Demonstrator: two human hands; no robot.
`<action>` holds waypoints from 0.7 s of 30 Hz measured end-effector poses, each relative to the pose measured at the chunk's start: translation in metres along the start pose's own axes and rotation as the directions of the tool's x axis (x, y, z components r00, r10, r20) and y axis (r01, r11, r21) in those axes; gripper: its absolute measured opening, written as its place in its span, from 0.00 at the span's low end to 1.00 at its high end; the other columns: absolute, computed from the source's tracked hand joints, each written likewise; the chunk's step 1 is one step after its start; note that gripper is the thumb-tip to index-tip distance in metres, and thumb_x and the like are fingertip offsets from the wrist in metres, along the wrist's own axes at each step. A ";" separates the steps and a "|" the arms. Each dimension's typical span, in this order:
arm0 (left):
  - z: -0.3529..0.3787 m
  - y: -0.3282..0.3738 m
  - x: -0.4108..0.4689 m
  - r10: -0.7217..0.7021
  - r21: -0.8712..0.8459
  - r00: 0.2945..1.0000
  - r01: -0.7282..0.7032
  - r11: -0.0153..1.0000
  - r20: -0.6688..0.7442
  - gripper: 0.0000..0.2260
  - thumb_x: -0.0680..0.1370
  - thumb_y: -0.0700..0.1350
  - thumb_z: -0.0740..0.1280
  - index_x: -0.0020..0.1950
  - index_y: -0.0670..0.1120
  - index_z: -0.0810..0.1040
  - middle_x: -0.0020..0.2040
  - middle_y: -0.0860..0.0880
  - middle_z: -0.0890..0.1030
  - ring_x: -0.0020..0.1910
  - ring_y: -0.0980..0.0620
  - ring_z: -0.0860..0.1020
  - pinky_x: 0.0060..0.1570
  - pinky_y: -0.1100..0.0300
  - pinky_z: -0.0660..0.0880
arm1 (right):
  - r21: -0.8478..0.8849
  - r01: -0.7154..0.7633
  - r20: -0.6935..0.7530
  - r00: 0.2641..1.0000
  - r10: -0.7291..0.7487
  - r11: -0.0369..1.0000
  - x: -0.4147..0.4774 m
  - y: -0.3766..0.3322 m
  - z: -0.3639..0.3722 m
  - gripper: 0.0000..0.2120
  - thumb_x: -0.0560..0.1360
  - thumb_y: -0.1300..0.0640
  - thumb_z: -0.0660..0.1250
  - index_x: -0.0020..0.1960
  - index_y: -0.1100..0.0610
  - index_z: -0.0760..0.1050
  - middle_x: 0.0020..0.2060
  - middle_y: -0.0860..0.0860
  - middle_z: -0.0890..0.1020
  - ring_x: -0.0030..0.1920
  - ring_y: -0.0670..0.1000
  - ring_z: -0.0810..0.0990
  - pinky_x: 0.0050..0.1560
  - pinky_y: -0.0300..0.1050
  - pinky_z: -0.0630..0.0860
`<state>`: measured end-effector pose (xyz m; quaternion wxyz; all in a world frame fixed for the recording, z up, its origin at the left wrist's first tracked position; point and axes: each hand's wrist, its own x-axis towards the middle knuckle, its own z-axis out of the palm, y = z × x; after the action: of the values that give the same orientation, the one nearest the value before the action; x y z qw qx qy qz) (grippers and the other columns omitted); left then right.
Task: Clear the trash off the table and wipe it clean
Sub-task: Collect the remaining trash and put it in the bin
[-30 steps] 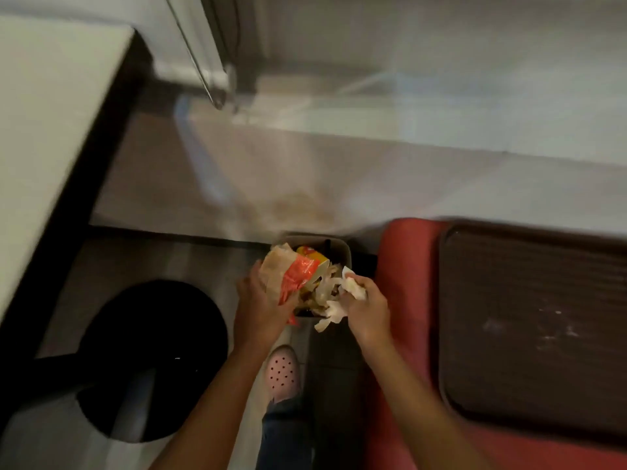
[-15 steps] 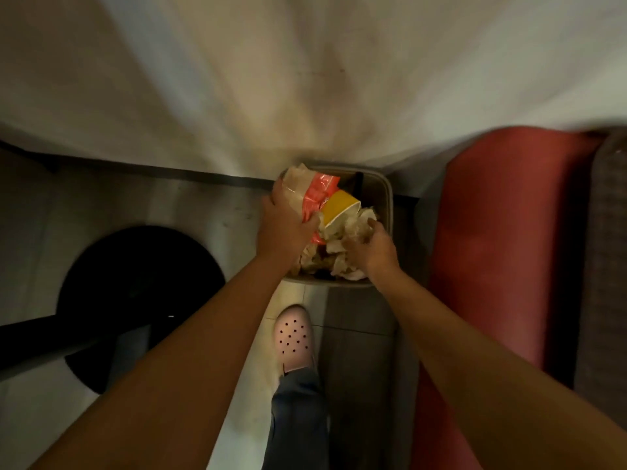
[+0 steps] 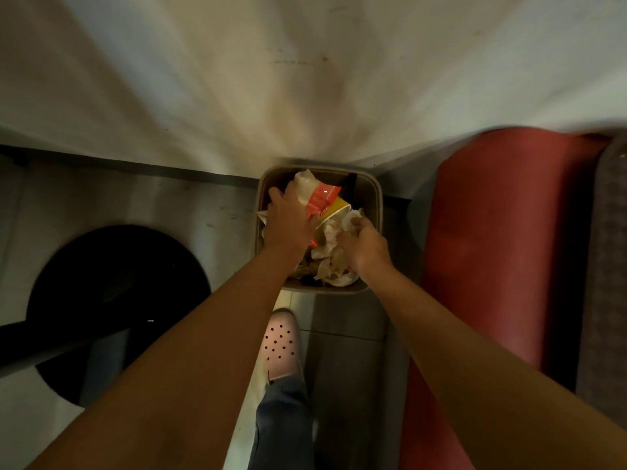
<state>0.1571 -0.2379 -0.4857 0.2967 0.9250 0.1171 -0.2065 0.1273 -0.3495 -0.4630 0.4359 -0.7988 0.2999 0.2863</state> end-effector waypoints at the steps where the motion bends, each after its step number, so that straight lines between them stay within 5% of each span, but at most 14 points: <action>1: 0.003 -0.004 0.003 0.007 0.035 1.000 -0.008 0.999 0.027 0.29 0.78 0.49 0.64 0.74 0.44 0.56 0.68 0.40 0.61 0.65 0.42 0.67 0.60 0.51 0.68 | -0.021 -0.001 0.007 1.000 0.002 1.000 0.001 0.001 0.000 0.19 0.79 0.55 0.58 0.70 0.56 0.64 0.66 0.58 0.71 0.64 0.58 0.71 0.62 0.51 0.71; 6: 0.007 -0.022 0.015 -0.028 0.087 0.980 0.011 0.996 0.197 0.28 0.80 0.52 0.58 0.75 0.41 0.53 0.69 0.37 0.64 0.67 0.39 0.65 0.63 0.48 0.64 | -0.157 0.005 0.051 0.999 0.003 0.988 0.003 0.003 -0.001 0.19 0.80 0.54 0.55 0.70 0.56 0.65 0.66 0.58 0.70 0.65 0.59 0.70 0.62 0.49 0.69; 13: -0.015 -0.001 0.000 -0.019 -0.007 0.987 0.020 1.000 0.159 0.33 0.80 0.55 0.59 0.76 0.41 0.47 0.76 0.41 0.51 0.74 0.43 0.54 0.70 0.51 0.58 | -0.185 0.026 0.065 0.998 -0.014 0.982 -0.014 -0.010 -0.013 0.17 0.79 0.55 0.57 0.68 0.56 0.67 0.64 0.59 0.72 0.64 0.60 0.71 0.60 0.50 0.70; 21: -0.054 0.024 -0.034 0.013 0.043 0.997 -0.017 0.999 0.073 0.22 0.81 0.46 0.54 0.74 0.40 0.59 0.72 0.41 0.63 0.67 0.43 0.67 0.64 0.52 0.66 | -0.199 0.092 0.092 0.993 -0.075 0.976 -0.048 -0.035 -0.036 0.18 0.79 0.56 0.58 0.68 0.57 0.65 0.63 0.58 0.72 0.62 0.58 0.72 0.60 0.51 0.72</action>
<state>0.1519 -0.2279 -0.4191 0.2823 0.9239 0.0947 -0.2405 0.1286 -0.3542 -0.3934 0.3762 -0.8381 0.2169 0.3302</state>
